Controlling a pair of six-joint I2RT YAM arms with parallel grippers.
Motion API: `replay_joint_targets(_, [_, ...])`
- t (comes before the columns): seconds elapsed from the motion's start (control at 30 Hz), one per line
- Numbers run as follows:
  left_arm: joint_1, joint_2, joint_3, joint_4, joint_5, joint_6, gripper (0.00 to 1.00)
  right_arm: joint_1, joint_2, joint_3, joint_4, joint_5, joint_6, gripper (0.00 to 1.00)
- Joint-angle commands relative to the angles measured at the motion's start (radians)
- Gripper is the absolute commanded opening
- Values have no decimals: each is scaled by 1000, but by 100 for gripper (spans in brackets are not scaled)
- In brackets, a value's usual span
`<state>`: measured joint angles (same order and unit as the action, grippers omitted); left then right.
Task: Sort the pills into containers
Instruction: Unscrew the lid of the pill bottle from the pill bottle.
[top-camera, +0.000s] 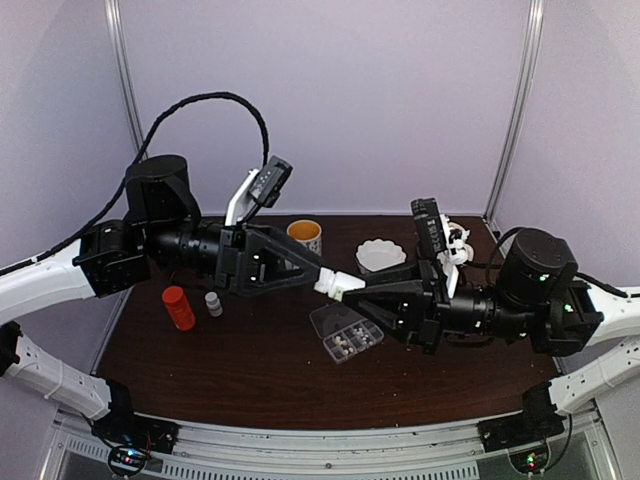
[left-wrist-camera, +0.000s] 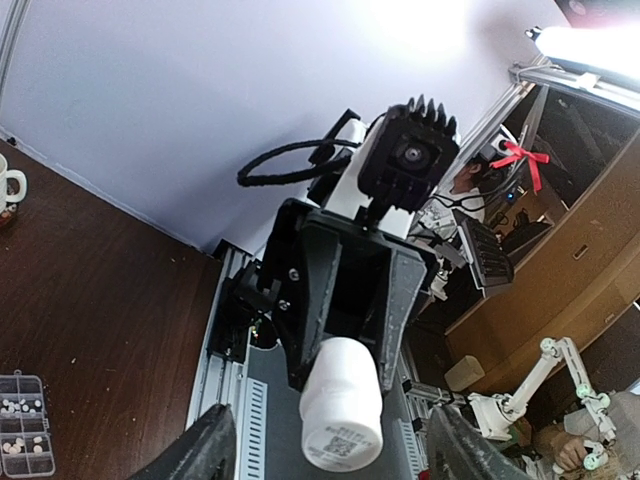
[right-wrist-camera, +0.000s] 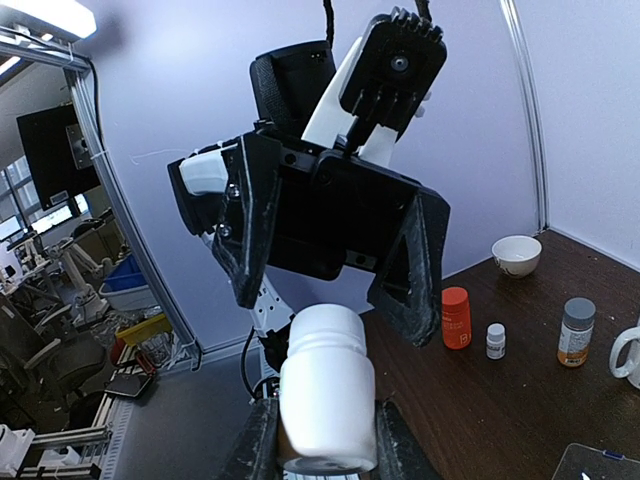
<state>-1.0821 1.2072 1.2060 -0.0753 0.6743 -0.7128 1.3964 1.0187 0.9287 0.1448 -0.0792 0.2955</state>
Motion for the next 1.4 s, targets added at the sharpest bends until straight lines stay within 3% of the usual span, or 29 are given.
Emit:
replay_joint_targets(0.0, [-7, 3, 13, 50, 39, 16, 64, -13, 1, 22, 32, -27, 19, 2])
replay_joint_targets(0.13, [-7, 11, 16, 41, 48, 18, 54, -21, 6, 25, 31, -39, 22, 2])
replay_joint_targets(0.3, [-8, 13, 16, 36, 47, 15, 51, -28, 16, 36, 8, -37, 22, 2])
replay_joint_targets(0.73, [-8, 22, 25, 13, 45, 24, 28, -34, 14, 29, 11, -34, 33, 1])
replay_joint_targets(0.77, [-9, 23, 27, 5, 43, 29, 30, -33, 13, 28, 13, -33, 34, 1])
replay_joint_targets(0.87, [-9, 21, 25, -12, 33, 37, 47, -36, 12, 25, 13, -30, 36, 0])
replay_joint_targets(1.0, [-9, 14, 23, -14, 28, 43, 49, -36, 11, 25, 16, -37, 39, 0])
replay_joint_targets(1.17, [-8, 21, 24, -13, 37, 42, 46, -39, 12, 26, 20, -43, 42, 0])
replay_joint_targets(1.37, [-9, 24, 29, -18, 39, 38, 30, -40, 17, 30, 10, -46, 36, 0])
